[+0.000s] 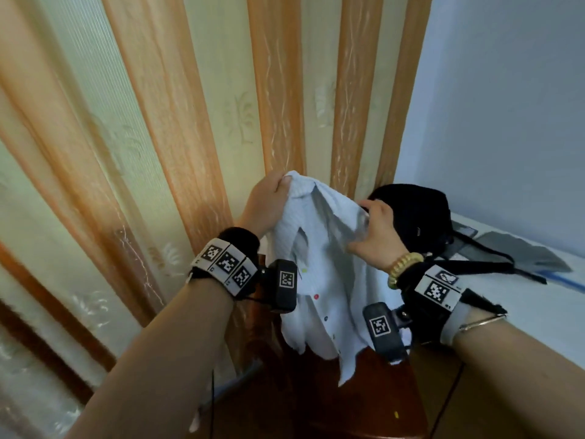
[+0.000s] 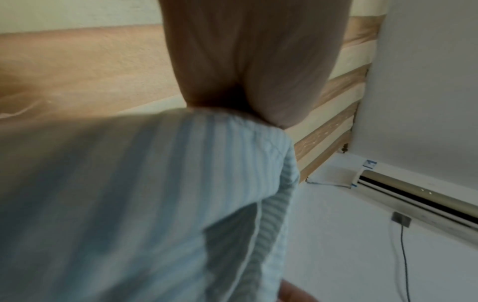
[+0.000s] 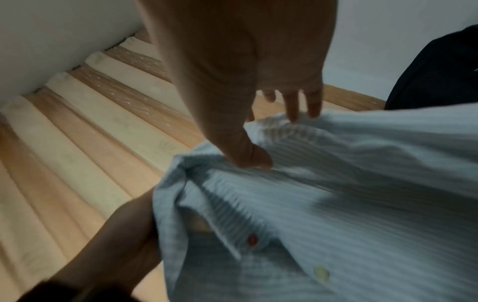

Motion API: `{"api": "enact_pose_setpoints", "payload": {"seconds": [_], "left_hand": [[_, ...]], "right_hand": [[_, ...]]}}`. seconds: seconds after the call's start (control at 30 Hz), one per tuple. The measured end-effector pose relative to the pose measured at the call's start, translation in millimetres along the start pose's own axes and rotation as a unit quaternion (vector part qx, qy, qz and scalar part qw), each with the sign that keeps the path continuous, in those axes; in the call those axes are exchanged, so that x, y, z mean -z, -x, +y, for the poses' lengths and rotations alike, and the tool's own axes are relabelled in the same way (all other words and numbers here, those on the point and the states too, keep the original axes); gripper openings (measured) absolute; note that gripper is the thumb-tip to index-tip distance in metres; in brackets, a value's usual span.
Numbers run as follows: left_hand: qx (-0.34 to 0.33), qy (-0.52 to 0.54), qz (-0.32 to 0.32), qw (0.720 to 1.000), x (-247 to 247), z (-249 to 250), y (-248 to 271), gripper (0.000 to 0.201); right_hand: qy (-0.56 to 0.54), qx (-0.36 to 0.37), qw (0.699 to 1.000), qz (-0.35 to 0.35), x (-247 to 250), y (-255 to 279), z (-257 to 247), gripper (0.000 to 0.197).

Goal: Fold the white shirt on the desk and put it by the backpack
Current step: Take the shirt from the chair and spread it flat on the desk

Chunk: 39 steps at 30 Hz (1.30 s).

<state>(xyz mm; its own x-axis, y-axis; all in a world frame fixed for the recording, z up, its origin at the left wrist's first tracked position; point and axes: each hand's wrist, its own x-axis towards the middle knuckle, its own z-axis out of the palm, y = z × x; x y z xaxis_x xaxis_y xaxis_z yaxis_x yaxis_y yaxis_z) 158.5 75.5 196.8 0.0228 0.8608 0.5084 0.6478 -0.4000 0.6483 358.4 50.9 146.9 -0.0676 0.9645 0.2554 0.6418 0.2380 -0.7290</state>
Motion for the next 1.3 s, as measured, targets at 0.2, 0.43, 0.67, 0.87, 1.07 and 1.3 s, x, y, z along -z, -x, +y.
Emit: {"api": "enact_pose_setpoints", "payload": {"seconds": [0.2,0.43,0.67,0.87,1.07,1.3], "left_hand": [[-0.004,0.003,-0.029,1.000,-11,24,1,0.026],[0.017,0.068,-0.078,0.995,-30,43,14,0.018],[0.017,0.155,-0.172,0.973,-61,60,38,0.020],[-0.043,0.193,-0.222,0.955,-89,99,65,0.034],[-0.039,0.009,-0.288,0.957,-152,122,82,0.050],[-0.022,-0.040,-0.268,0.962,-207,151,116,0.032]], "right_hand": [[-0.014,0.120,0.992,0.021,-6,24,-22,0.053],[0.004,0.048,0.991,0.123,17,19,-10,0.022],[-0.092,0.011,0.975,0.204,75,26,-5,0.025],[-0.083,-0.010,0.969,0.232,121,51,1,0.026],[-0.079,-0.014,0.965,0.248,171,95,28,0.018],[-0.055,-0.021,0.958,0.282,241,155,69,0.022]]}}
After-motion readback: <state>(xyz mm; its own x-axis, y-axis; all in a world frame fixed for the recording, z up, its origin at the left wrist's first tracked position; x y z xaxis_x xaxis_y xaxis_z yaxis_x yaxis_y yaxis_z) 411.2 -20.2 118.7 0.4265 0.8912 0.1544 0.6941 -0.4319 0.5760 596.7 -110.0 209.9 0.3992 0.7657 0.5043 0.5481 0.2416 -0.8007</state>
